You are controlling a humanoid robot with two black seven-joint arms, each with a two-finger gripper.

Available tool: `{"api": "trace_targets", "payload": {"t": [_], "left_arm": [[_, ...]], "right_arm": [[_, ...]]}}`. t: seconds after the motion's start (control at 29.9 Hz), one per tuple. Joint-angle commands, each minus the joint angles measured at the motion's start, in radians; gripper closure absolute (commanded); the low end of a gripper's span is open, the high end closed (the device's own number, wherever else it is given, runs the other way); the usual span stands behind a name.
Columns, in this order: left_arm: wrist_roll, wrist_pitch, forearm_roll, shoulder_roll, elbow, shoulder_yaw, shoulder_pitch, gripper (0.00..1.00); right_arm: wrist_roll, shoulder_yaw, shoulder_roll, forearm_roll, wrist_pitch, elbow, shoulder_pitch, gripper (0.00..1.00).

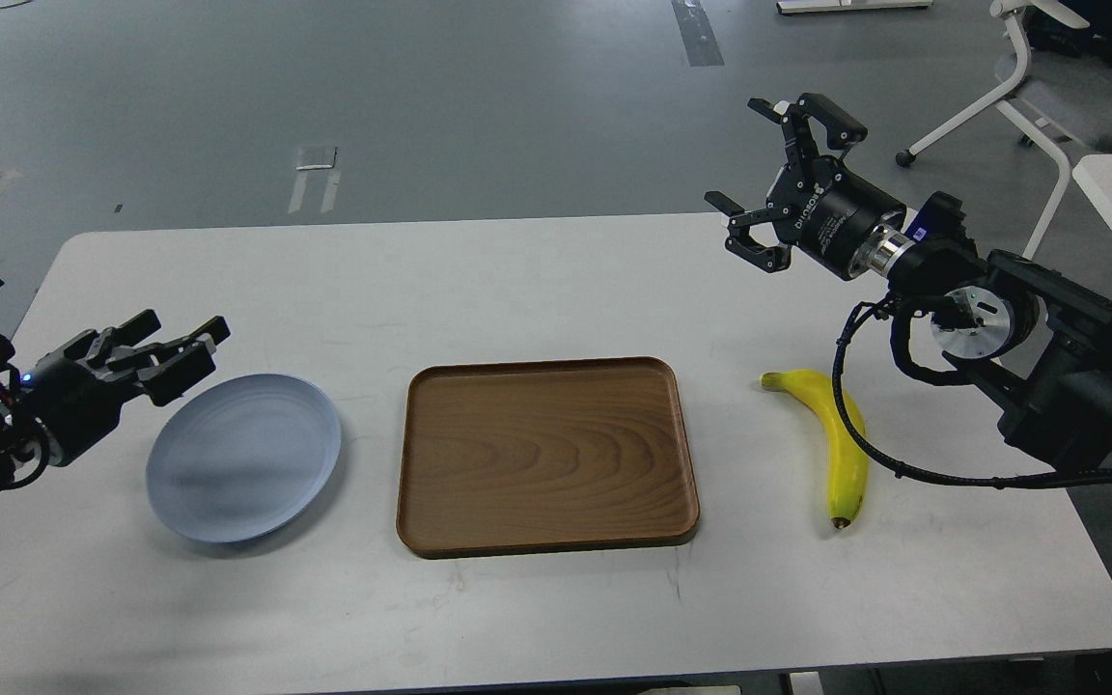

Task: Place banana on plate with both arms
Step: 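Lower the left gripper and grip the rim of the blue plate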

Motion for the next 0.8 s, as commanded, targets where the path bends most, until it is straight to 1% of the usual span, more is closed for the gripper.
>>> {"api": "trace_targets", "payload": {"t": [0.0, 0.13, 0.27, 0.47, 0.6, 0.77], "left_arm": [[0.002, 0.027, 0.002, 0.029, 0.005, 0.054, 0.027, 0.02], [0.005, 0.032, -0.006, 0.031, 0.012, 0.066, 0.079, 0.02], [0.009, 0.038, -0.009, 0.018, 0.025, 0.066, 0.096, 0.02], [0.004, 0.038, -0.027, -0.017, 0.09, 0.066, 0.123, 0.02], [-0.002, 0.045, -0.029, -0.06, 0.156, 0.066, 0.146, 0.02], [-0.008, 0.047, -0.027, -0.066, 0.162, 0.068, 0.159, 0.03]], "right_arm": [[0.0, -0.001, 0.0, 0.0, 0.0, 0.0, -0.007, 0.0], [0.0, -0.001, 0.002, 0.0, 0.0, 0.0, -0.013, 0.0], [0.0, -0.001, 0.0, 0.0, 0.0, 0.0, -0.014, 0.0], [0.0, 0.001, -0.001, 0.0, 0.0, 0.001, -0.016, 0.0], [0.0, -0.001, -0.012, 0.0, 0.0, 0.003, -0.021, 0.0], [0.0, -0.001, -0.014, 0.0, 0.0, 0.003, -0.027, 0.0]]}}
